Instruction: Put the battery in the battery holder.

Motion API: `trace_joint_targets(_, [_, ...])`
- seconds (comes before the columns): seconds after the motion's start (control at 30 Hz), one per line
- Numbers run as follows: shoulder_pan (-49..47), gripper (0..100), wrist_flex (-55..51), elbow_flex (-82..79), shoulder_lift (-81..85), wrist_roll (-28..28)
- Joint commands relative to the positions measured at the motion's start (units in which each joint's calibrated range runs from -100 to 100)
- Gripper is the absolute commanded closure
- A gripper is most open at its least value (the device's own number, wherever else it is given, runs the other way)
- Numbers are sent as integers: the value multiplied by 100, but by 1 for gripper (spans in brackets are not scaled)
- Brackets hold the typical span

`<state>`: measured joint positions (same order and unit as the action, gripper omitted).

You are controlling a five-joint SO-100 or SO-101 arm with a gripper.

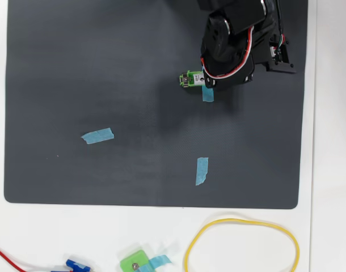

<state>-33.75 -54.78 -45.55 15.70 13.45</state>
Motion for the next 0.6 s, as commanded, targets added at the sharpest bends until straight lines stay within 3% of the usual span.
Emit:
trace_joint_targets(0.0, [48,100,-11,18,191,22])
trace_joint_targets(0.57, [-4,100,23,18,80,257])
